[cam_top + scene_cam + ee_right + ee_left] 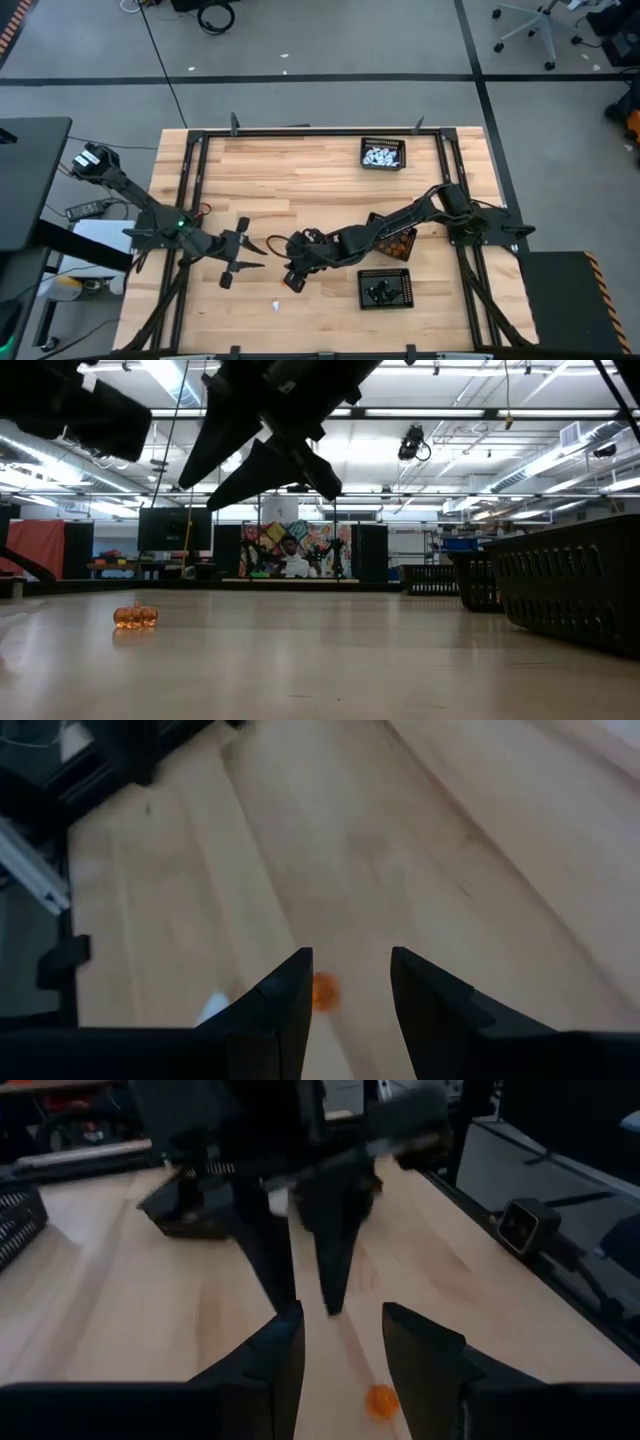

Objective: Sort Halloween decoration
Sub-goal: Put the orange pumpkin toy into the center black bin

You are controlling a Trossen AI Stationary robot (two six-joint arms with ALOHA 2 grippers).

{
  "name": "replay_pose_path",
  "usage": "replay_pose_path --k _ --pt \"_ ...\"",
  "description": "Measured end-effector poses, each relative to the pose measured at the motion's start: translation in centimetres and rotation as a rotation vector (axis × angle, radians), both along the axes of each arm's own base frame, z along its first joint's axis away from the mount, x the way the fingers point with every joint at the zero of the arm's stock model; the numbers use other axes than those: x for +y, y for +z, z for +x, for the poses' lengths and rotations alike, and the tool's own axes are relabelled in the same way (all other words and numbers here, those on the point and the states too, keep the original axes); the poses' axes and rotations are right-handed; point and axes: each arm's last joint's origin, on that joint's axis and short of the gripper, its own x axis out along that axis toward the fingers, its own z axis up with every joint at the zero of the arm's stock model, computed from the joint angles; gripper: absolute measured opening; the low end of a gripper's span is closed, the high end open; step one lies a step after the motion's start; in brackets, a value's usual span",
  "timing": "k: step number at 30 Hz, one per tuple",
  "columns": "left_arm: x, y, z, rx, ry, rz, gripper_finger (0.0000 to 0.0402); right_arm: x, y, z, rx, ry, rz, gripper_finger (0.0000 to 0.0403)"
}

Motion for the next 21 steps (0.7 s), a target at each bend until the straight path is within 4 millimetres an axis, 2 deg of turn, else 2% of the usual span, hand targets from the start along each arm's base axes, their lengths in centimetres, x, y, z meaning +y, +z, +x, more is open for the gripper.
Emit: replay_pose_path --k 5,21 --pt "-0.01 -0.77 -0.37 0.016 -0.004 -0.013 0.0143 0.10 0.02 -0.01 0.004 0.013 0.023 0.0142" --pt "-0.20 -0.12 -0.25 -0.028 0.001 -0.096 0.0143 0.17 0.17 0.15 -0.010 0.064 0.035 0.0142"
